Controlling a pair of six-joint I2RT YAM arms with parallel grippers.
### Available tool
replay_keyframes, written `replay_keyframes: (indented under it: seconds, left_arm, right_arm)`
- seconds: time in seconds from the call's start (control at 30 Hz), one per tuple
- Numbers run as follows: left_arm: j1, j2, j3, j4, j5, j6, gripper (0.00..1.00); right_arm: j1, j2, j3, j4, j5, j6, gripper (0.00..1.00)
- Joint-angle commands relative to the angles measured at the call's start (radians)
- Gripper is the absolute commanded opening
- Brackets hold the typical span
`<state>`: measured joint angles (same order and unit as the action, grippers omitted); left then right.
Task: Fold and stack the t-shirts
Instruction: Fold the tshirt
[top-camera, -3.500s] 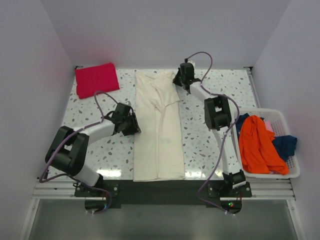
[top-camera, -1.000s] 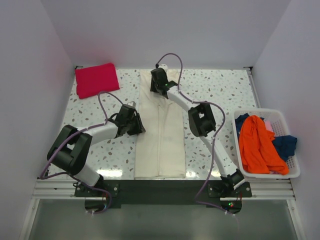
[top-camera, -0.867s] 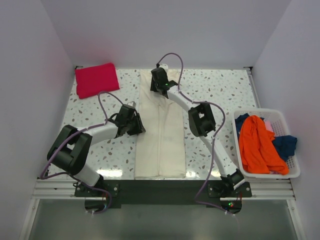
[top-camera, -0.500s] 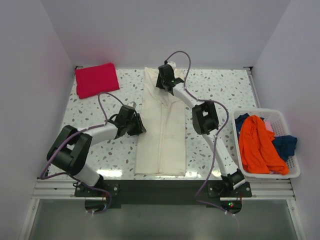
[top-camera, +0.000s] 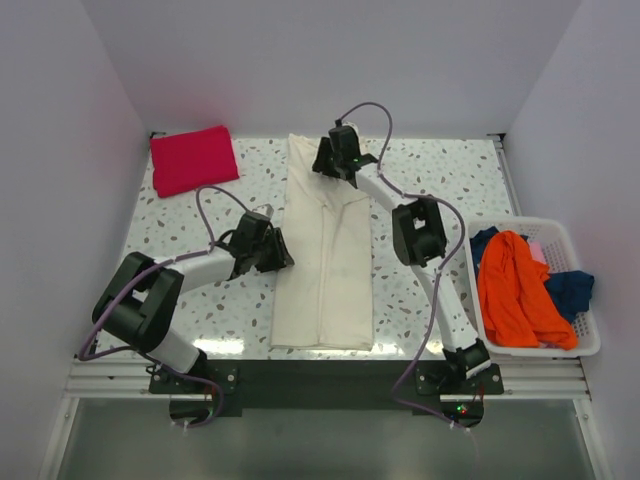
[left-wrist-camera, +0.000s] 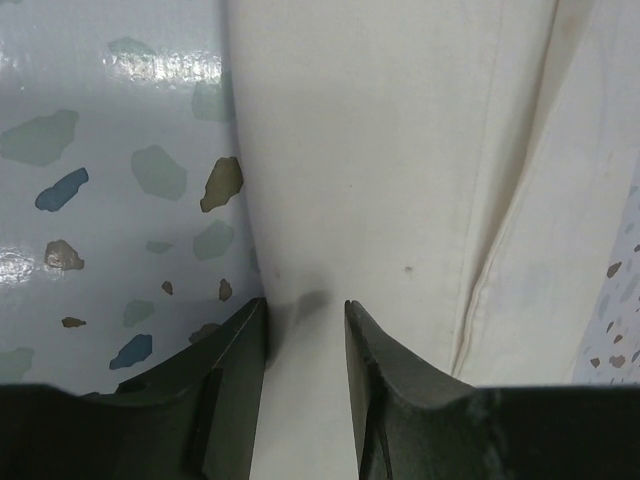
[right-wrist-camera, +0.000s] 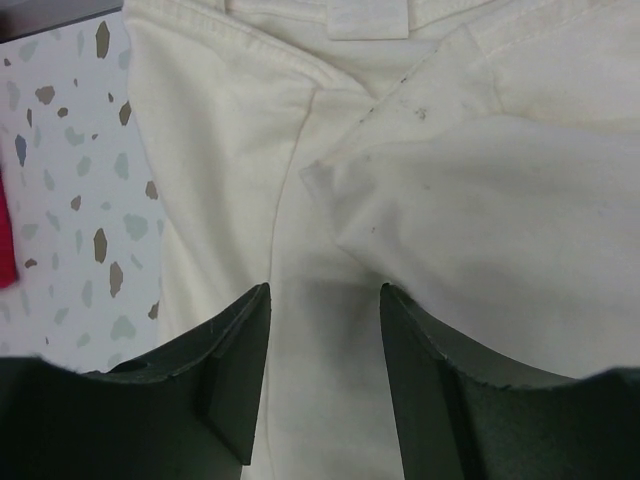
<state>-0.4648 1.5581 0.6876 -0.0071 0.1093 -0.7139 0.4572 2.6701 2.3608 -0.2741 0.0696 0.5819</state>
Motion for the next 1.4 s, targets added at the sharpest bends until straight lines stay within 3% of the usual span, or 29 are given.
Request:
replay_keyframes:
  seconds: [0.0,0.13,0.27,0.7,1.03,1.17,1.27,1.37]
  left_arm:
    - [-0.015,0.013,-0.014,-0.136,0.007,0.028,0.43]
    - [-0.015,0.005,0.033,-0.143,0.015,0.047,0.46]
    - [-0.015,-0.006,0.072,-0.154,0.027,0.057,0.48]
    - [-0.015,-0.059,0.083,-0.160,0.053,0.070,0.51]
    - [-0.014,-0.233,-0.062,-0.221,0.007,0.048,0.57]
    - [-0.015,-0.346,-0.152,-0.295,0.009,0.013,0.57]
    - [-0.017,-0.398,-0.216,-0.347,0.029,-0.022,0.57]
    - [-0.041,-0.432,-0.244,-0.392,0.041,-0.050,0.56]
  right_arm:
    - [-0.032,-0.174,-0.053,0.058,-0.067,0.029,0.52]
    - [-0.078,-0.294,-0.155,0.062,-0.068,0.045,0.52]
    - [-0.133,-0.438,-0.361,0.044,-0.065,0.064,0.50]
    - [-0.192,-0.581,-0.685,-0.063,-0.039,0.012,0.44]
    - [-0.186,-1.018,-1.240,-0.114,-0.089,0.032,0.45]
    - [-0.141,-1.237,-1.507,-0.204,-0.168,0.042,0.45]
    - [-0.100,-1.436,-1.641,-0.318,-0.237,0.065,0.45]
    - [-0.020,-1.516,-1.725,-0.375,-0.267,0.093,0.46]
